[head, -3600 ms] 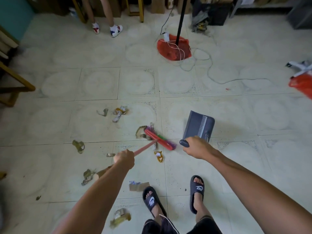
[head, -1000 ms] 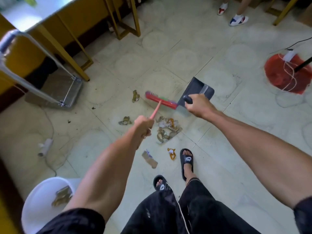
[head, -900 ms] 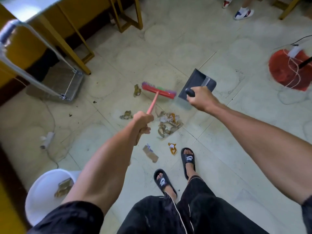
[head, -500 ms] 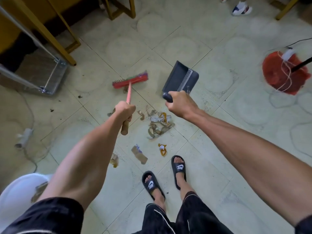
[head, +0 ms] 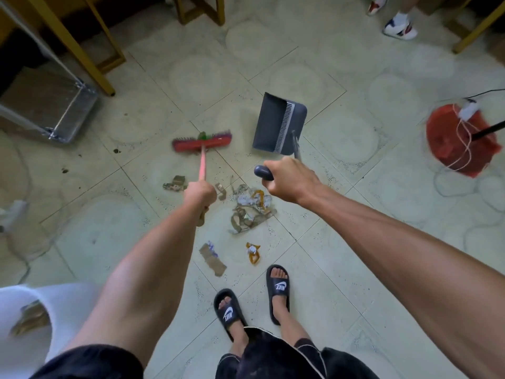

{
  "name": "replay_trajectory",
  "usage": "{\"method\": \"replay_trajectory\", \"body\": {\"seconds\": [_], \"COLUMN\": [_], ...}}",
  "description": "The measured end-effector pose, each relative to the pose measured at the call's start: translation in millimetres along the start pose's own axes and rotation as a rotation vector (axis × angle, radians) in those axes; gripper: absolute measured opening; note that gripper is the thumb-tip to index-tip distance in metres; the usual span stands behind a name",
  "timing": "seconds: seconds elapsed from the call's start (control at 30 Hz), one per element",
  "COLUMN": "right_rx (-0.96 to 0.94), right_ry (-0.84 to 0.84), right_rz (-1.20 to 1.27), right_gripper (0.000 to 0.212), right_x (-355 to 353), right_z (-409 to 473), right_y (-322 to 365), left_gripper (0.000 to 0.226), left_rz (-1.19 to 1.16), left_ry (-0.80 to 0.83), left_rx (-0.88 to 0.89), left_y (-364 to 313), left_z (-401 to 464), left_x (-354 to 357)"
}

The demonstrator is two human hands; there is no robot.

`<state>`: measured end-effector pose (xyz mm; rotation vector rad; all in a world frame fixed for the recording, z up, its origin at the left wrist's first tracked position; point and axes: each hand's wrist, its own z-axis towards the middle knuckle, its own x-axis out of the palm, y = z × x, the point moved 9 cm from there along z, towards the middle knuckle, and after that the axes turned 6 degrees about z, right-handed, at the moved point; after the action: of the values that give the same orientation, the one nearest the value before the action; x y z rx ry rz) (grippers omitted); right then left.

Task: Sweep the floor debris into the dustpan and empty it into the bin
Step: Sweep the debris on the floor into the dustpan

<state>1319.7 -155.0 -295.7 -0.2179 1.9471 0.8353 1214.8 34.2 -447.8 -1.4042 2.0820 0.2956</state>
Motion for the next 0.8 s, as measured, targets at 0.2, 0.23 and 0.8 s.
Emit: {"method": "replay_trajectory", "body": {"seconds": [0.2,0.23,0.8], "right_rx": [-0.021,-0.025,-0.077], "right_ry": [0.009,0.014,-0.031], "right_rz": [0.032,0.031,-0.059], "right_gripper": [0.014,0.010,0.012], "right_x": [-14.7,-16.1,-24.5], "right_z": [-17.2,-22.7,-101.5], "right_y": [13.2,15.2,75.9], "left_gripper": [0.036,0.035,0.019], "left_rz": [-0.041,-0.045,-0.080], "left_ry": [0.109,0.133,0.031], "left_rx": [-0.022,-0.047,0.036], "left_y": [20.8,27.9,102.5], "left_z": [-63.6,-76.6,-192.2], "left_x": [11.4,13.1,-4.9]}}
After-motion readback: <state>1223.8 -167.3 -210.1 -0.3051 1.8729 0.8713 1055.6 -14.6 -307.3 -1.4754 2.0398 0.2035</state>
